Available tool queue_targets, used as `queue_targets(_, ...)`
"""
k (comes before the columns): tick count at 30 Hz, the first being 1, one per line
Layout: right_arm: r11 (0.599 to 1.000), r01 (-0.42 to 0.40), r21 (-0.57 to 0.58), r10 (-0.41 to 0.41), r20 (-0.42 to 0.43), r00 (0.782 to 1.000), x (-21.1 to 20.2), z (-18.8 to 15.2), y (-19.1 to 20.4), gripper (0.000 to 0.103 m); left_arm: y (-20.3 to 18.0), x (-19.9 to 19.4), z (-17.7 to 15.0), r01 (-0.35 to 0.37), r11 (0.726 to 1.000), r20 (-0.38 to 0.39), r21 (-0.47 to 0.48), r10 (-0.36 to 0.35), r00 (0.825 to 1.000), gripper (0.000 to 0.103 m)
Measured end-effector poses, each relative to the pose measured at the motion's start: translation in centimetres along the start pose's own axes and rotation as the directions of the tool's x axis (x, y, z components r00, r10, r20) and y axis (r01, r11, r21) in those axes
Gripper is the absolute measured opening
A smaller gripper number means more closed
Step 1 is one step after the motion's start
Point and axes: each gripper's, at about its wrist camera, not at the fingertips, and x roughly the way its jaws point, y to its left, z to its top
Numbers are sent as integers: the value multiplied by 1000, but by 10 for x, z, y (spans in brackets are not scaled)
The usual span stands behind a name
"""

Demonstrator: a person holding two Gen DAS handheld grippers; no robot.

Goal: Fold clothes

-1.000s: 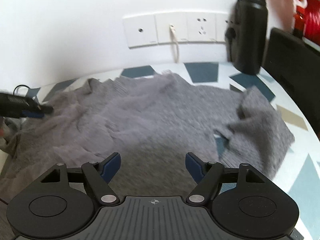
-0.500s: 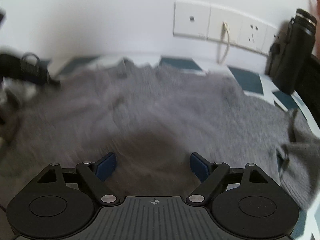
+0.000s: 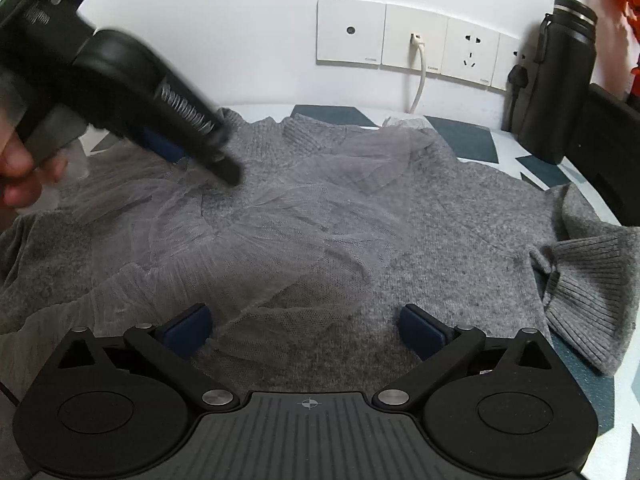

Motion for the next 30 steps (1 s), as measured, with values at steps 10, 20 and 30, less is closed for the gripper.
queue_targets(10,1000,-10,-3,10,-1,1000,1,1,-1,102,66,-64,-80,-88,940,38,-331,107,994,4)
queue_targets(20,1000,-2,1,2,-1,1000,2,1,1,102,38,-51,-26,-12,978,166,-210,47,985,60)
queue_targets(30,1000,-7,-2,7,6,1000,0,-1,1,102,41,-29,-18,-148,984,161,-95,162,973,1)
